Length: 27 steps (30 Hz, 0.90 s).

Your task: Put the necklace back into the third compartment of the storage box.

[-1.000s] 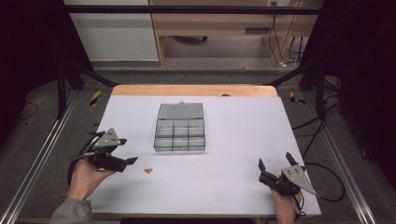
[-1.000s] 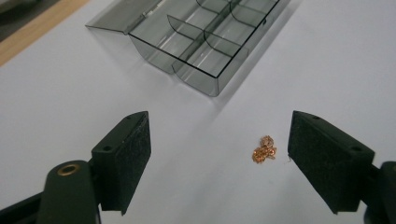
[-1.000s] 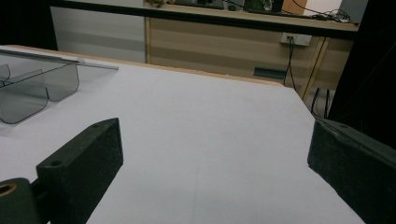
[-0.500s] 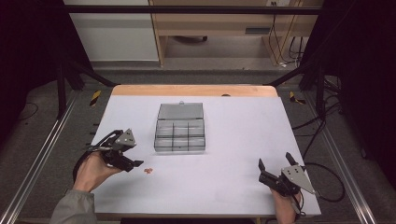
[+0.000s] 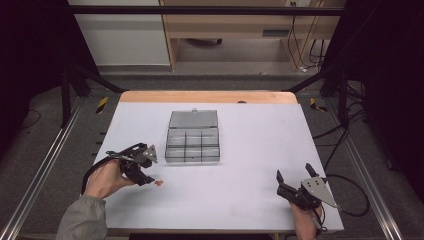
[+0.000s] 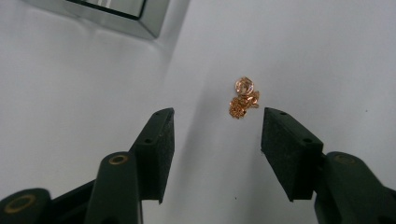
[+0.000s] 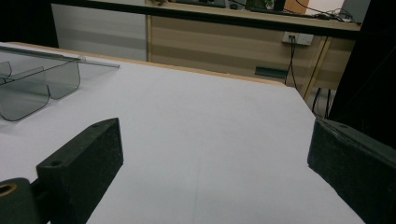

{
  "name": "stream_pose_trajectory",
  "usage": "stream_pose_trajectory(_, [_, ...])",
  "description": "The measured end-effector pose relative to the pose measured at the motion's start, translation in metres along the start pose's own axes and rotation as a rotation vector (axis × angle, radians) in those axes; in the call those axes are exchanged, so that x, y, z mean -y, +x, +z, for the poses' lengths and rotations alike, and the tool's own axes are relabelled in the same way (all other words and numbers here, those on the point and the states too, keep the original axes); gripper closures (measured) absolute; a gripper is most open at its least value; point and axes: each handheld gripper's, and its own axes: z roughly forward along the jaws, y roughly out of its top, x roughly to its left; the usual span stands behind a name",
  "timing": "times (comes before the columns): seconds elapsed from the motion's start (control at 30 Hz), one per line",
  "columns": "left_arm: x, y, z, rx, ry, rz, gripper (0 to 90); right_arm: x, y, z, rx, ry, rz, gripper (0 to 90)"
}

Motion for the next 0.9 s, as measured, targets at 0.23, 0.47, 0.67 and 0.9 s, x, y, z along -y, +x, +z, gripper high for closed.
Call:
stream_pose_trajectory(0.23, [-0.008, -0.003, 0.017, 0.046, 0.074, 0.058, 52.5, 0.000, 0.000, 0.000, 0.000, 0.002, -0.002, 3.9])
stream_pose_trajectory(0.47, [-0.014, -0.005, 0.026, 0.059, 0.116, 0.058, 56.5, 0.000, 0.000, 0.000, 0.000, 0.003, -0.003, 3.9])
stream_pose_trajectory(0.67, [-0.019, -0.006, 0.030, 0.079, 0.135, 0.077, 58.4, 0.000, 0.000, 0.000, -0.002, 0.003, -0.003, 3.9])
stream_pose_trajectory(0.9, [-0.024, -0.007, 0.035, 0.090, 0.154, 0.093, 61.8, 0.000, 0.000, 0.000, -0.003, 0.003, -0.005, 4.0])
